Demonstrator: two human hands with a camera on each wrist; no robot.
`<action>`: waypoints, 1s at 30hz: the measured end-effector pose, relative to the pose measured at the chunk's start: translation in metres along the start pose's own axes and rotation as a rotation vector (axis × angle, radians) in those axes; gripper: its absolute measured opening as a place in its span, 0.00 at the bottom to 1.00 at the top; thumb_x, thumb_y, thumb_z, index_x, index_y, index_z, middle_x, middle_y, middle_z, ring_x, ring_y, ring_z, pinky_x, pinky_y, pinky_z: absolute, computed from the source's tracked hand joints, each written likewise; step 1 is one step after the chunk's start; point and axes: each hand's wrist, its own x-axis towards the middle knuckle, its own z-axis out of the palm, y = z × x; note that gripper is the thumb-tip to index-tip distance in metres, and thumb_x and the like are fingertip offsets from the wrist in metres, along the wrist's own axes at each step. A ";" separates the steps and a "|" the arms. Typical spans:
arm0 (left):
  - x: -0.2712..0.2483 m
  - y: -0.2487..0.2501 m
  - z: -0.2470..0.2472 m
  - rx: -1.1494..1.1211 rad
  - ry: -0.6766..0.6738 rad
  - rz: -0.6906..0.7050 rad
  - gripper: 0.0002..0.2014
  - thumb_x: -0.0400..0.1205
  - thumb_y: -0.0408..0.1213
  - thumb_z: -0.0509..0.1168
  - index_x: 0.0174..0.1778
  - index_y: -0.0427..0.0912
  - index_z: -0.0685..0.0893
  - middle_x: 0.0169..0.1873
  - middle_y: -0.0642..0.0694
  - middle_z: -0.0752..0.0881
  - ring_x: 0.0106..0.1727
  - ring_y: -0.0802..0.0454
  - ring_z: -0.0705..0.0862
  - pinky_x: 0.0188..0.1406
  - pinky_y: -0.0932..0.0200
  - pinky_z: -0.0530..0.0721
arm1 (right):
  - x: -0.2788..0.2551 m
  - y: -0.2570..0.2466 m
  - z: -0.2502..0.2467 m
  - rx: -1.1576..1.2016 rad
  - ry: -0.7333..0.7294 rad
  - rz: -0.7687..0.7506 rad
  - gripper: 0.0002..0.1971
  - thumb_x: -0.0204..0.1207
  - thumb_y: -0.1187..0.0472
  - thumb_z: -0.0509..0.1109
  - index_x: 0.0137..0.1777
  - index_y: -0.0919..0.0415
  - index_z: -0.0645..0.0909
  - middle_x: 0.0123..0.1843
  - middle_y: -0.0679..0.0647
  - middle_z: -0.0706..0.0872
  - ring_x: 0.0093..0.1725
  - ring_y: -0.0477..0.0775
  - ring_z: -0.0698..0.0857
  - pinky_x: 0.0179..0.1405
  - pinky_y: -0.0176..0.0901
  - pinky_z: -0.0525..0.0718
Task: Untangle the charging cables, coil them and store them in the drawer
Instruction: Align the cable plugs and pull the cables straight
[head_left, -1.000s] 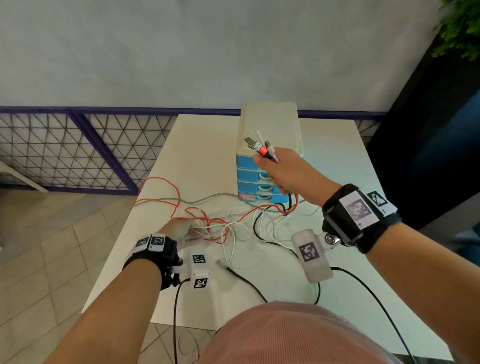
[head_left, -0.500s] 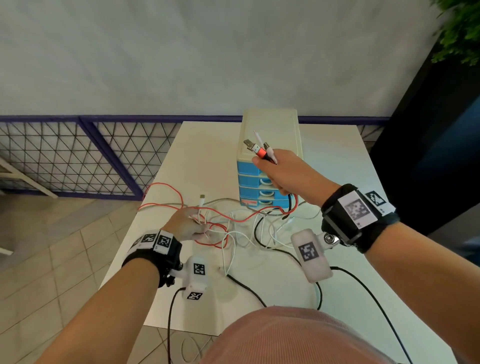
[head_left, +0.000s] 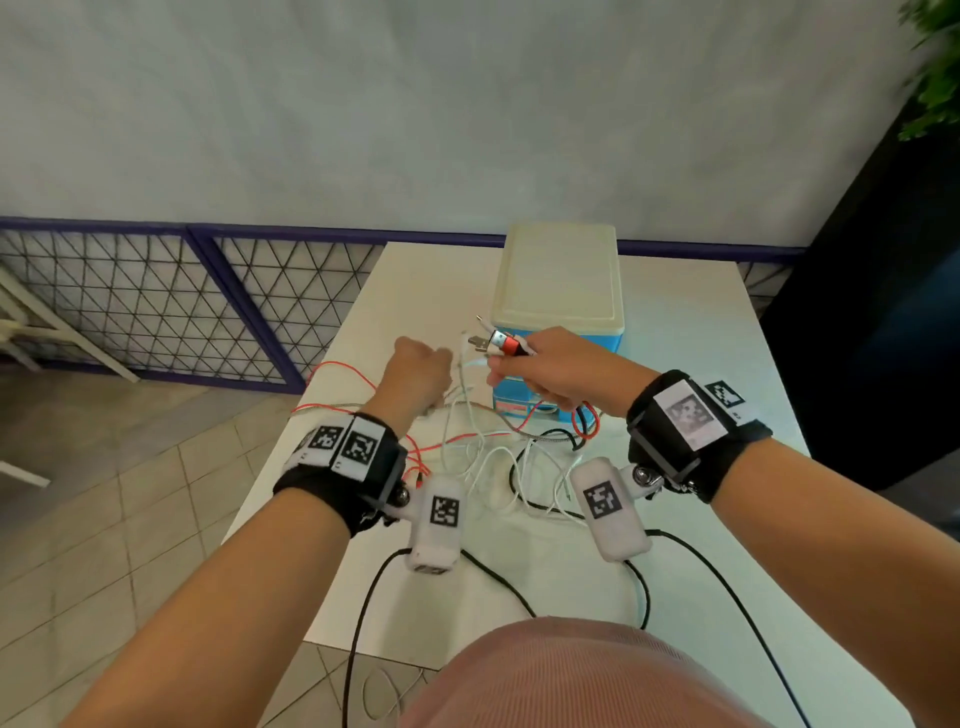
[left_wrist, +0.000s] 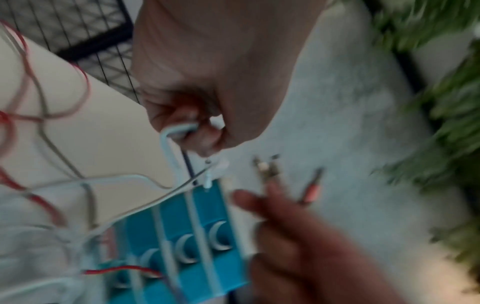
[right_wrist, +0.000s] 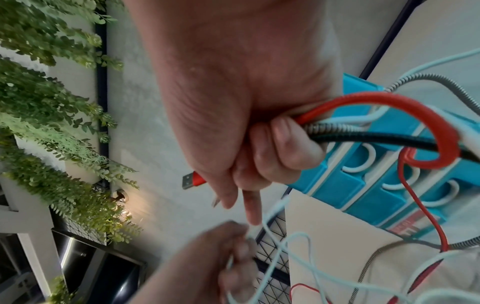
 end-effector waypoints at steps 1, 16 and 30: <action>-0.002 0.010 -0.001 -0.088 -0.042 -0.003 0.06 0.82 0.35 0.58 0.50 0.38 0.68 0.30 0.42 0.81 0.18 0.49 0.76 0.18 0.63 0.71 | 0.003 0.002 0.002 0.036 0.003 0.011 0.16 0.81 0.47 0.65 0.51 0.59 0.87 0.24 0.50 0.66 0.17 0.46 0.63 0.16 0.33 0.63; -0.047 0.052 0.027 -0.358 -0.394 0.383 0.09 0.86 0.40 0.58 0.54 0.38 0.68 0.29 0.43 0.86 0.28 0.47 0.86 0.34 0.54 0.87 | 0.002 0.006 -0.019 0.697 0.196 -0.181 0.10 0.85 0.56 0.62 0.47 0.60 0.81 0.29 0.52 0.80 0.22 0.48 0.79 0.25 0.40 0.79; -0.033 0.043 0.036 0.240 -0.057 0.858 0.19 0.87 0.54 0.48 0.34 0.52 0.74 0.22 0.48 0.81 0.27 0.47 0.82 0.31 0.50 0.79 | 0.002 -0.009 -0.021 0.683 0.472 -0.452 0.09 0.88 0.61 0.55 0.48 0.65 0.71 0.50 0.67 0.90 0.50 0.51 0.91 0.60 0.40 0.84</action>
